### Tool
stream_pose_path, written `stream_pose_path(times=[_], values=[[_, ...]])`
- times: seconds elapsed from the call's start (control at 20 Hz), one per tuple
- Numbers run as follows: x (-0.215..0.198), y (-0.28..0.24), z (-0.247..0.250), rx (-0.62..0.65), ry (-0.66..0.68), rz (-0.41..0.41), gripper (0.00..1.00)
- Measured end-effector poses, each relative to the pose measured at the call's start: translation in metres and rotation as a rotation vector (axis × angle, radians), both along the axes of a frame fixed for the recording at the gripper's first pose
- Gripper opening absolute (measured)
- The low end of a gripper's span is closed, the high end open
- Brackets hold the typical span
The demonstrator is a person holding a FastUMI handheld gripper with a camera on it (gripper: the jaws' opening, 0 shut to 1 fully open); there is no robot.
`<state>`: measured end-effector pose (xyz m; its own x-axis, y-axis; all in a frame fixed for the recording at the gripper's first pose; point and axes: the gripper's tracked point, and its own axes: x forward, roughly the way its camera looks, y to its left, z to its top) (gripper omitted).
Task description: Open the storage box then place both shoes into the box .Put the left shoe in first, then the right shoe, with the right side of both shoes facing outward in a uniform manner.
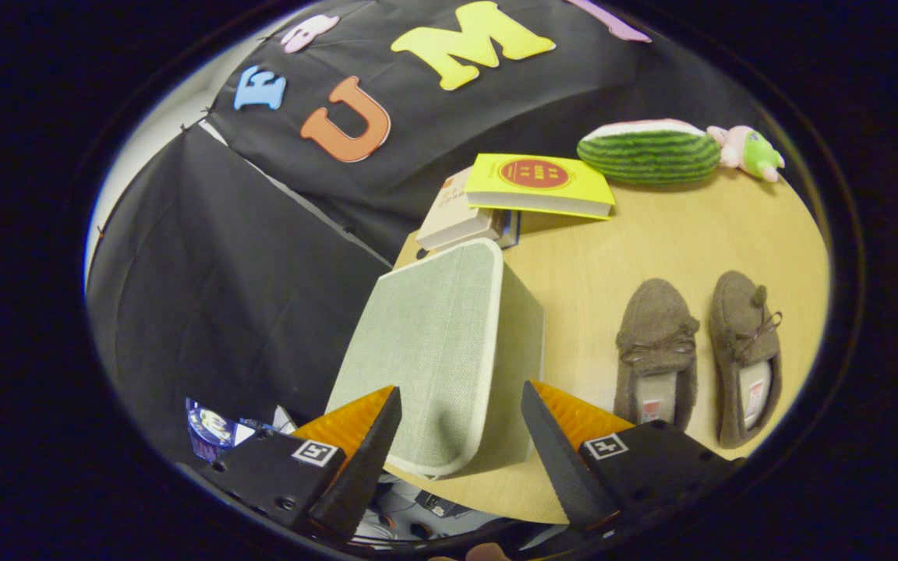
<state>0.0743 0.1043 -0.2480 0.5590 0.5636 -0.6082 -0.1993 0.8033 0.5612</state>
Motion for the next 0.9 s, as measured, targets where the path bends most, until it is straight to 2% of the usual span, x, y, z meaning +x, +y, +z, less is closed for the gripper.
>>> stream_pose_path(times=[0.1, 0.35, 0.4, 0.55, 0.6, 0.75, 0.9], values=[[0.001, 0.004, -0.005, 0.031, 0.040, -0.003, 0.96], [0.004, 0.014, -0.019, 0.101, 0.147, -0.008, 0.79], [0.005, 0.014, -0.020, 0.117, 0.160, -0.016, 0.73], [0.003, 0.014, -0.017, 0.142, 0.193, -0.027, 0.34], [0.002, 0.014, -0.014, 0.155, 0.199, -0.032, 0.32], [0.002, 0.017, -0.004, 0.207, 0.231, -0.064, 0.07], [-0.002, 0.024, 0.009, 0.246, 0.238, -0.086, 0.06]])
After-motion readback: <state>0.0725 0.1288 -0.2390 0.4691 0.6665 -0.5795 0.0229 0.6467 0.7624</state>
